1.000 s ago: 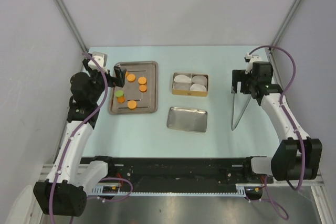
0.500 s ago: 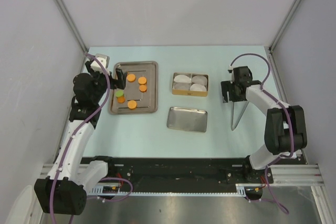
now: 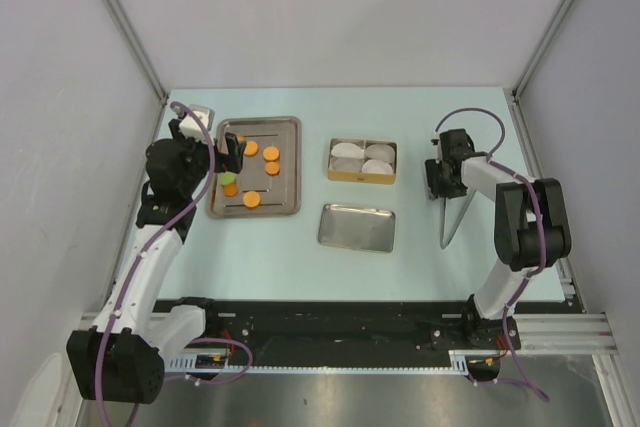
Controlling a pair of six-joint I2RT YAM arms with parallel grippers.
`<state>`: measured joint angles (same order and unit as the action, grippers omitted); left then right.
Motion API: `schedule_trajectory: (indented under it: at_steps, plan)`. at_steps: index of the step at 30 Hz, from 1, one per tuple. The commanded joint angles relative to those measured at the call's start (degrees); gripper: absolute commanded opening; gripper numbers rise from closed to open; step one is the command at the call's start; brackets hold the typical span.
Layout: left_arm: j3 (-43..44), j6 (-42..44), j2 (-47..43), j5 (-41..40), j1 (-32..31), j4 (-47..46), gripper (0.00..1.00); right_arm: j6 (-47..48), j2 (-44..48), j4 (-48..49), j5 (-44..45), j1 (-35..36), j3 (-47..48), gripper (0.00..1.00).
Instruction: Pack the cookies
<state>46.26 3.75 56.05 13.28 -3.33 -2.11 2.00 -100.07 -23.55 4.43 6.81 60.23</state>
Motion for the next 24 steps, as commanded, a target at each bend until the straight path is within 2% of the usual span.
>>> schedule_trajectory:
  at_steps: [1,2,10,12,18,24]
  plan:
    - [-0.7,1.4,-0.5,0.6,-0.4,-2.7,1.0,-0.9,-2.0,1.0,-3.4,-1.6,3.5,0.45]
    - [-0.9,1.4,-0.5,0.6,-0.3,-2.7,1.0,-1.0,-2.5,0.9,-3.5,-1.7,3.8,0.39]
    - [-1.9,1.6,-0.2,0.9,-0.4,-3.2,1.0,-1.7,-5.7,-0.4,-5.4,-1.4,7.9,0.13]
    - [-2.1,1.7,-0.2,1.1,-0.5,-3.3,1.0,-3.4,-6.4,-0.9,-5.6,-1.3,9.3,0.01]
    - [-4.3,1.4,0.5,1.0,-2.0,-5.9,1.0,-6.4,-6.5,-2.5,-7.8,-1.2,13.5,0.0]
    - [-8.4,1.7,0.8,0.9,-4.1,-12.4,1.0,-9.6,-3.1,-3.2,-8.7,-0.3,16.9,0.0]
